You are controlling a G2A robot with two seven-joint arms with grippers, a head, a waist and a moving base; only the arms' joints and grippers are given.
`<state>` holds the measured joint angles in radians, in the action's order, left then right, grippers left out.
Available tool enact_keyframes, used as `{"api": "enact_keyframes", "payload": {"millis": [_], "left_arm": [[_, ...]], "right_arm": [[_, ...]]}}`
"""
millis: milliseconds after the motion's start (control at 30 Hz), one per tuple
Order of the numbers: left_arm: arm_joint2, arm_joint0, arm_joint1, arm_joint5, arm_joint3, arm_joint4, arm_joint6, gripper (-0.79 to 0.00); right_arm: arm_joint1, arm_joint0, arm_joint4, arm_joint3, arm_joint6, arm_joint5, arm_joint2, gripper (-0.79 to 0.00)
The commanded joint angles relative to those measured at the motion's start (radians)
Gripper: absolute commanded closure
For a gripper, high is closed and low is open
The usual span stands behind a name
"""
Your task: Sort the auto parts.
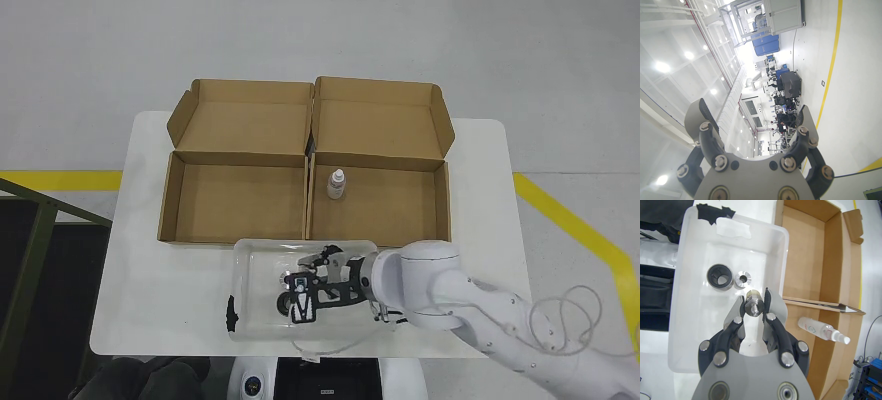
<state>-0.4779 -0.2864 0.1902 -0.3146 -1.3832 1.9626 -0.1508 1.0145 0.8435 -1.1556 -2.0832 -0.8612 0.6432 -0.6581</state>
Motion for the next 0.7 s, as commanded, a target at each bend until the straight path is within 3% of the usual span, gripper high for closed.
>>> {"api": "enact_keyframes", "payload": {"millis": [0,267,667], "left_arm": [[0.0,0.0,0.0,0.0,0.0,0.0,0.0,-0.785],[0.0,0.0,0.0,0.0,0.0,0.0,0.0,-0.785],[0.0,0.0,0.0,0.0,0.0,0.0,0.0,-0.785]], "right_arm": [[0.0,0.004,-0.02,0.0,0.031,-0.009,-0.013,0.0],[-0.004,0.029,-0.09,-0.002,0.138,-0.033,-0.071,0.0],[-0.013,0.078,-0.099,0.031,0.204,-0.045,-0.165,0.0]]}}
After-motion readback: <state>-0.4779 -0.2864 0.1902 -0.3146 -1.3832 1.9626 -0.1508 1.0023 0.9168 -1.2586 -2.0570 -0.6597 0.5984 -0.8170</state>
